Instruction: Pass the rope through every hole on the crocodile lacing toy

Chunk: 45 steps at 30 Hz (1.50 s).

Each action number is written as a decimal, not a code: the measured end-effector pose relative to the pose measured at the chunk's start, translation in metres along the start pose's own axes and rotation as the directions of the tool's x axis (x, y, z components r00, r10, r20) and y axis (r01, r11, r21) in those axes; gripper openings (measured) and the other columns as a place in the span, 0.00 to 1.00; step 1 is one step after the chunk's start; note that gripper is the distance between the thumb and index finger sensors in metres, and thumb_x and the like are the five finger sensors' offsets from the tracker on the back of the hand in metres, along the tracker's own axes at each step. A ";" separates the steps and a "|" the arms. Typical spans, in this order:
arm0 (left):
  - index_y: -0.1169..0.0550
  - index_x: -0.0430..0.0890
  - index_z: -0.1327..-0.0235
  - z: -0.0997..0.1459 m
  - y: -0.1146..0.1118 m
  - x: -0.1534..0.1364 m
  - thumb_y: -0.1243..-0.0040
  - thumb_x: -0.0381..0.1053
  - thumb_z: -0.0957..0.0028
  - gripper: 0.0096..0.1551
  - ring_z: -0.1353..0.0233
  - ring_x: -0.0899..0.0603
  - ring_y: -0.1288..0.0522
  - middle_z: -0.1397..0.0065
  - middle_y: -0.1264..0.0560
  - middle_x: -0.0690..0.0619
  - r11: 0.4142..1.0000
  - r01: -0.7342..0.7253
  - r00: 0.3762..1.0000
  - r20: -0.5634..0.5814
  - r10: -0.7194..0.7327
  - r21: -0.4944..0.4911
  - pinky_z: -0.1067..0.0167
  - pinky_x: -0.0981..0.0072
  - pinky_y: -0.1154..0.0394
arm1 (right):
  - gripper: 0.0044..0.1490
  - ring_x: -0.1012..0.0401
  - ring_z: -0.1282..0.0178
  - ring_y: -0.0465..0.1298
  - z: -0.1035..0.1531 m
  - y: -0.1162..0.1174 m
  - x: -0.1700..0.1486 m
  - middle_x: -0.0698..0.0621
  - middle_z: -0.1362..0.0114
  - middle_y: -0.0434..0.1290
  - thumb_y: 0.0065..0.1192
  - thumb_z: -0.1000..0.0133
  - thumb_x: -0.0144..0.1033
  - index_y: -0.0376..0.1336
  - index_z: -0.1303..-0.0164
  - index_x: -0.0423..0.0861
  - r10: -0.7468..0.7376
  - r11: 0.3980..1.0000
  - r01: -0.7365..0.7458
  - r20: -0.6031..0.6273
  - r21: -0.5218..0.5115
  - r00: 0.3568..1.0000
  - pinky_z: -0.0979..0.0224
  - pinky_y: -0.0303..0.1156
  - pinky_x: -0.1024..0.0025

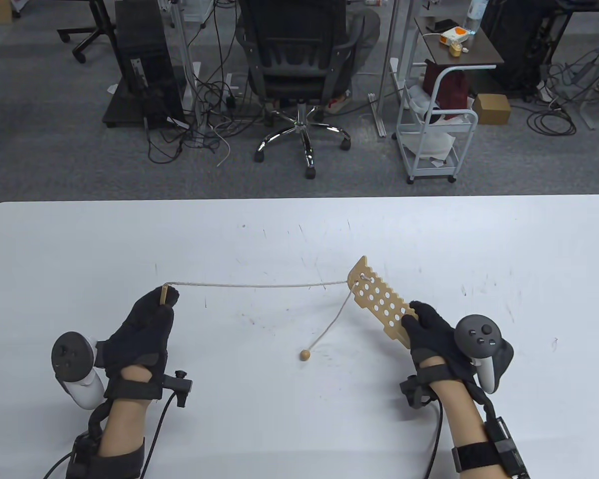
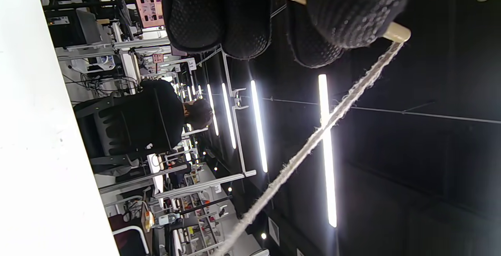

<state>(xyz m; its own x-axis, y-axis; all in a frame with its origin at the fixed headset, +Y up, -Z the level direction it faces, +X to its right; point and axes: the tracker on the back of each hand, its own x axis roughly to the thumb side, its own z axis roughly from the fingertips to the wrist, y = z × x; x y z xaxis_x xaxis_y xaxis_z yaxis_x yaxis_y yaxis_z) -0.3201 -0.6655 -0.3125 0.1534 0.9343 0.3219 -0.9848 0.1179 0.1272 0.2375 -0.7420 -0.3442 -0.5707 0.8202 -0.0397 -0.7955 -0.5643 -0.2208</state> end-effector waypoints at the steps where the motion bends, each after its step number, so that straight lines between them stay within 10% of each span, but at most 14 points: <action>1: 0.19 0.66 0.39 0.000 0.000 -0.001 0.36 0.62 0.52 0.25 0.27 0.42 0.27 0.28 0.25 0.55 1.000 -0.008 1.000 0.000 0.008 0.001 0.24 0.38 0.41 | 0.30 0.55 0.57 0.84 0.000 0.000 0.001 0.50 0.47 0.80 0.65 0.46 0.44 0.64 0.34 0.48 0.002 1.000 -0.002 0.002 -0.002 1.000 0.47 0.76 0.52; 45: 0.22 0.56 0.39 -0.003 -0.029 -0.020 0.39 0.56 0.54 0.27 0.37 0.41 0.21 0.42 0.19 0.54 0.988 0.081 0.988 -0.120 -0.097 -0.131 0.27 0.35 0.40 | 0.30 0.55 0.57 0.84 0.041 0.036 0.059 0.50 0.47 0.80 0.64 0.46 0.45 0.64 0.34 0.47 -0.118 0.977 0.067 0.250 0.202 0.961 0.48 0.76 0.53</action>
<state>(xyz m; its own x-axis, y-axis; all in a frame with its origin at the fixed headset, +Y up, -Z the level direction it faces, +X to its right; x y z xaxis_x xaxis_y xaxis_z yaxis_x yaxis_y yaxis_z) -0.2948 -0.6868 -0.3250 0.2369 0.9522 0.1927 -0.9714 0.2359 0.0287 0.1668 -0.7183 -0.3143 -0.5058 0.8310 0.2313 -0.8567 -0.5153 -0.0219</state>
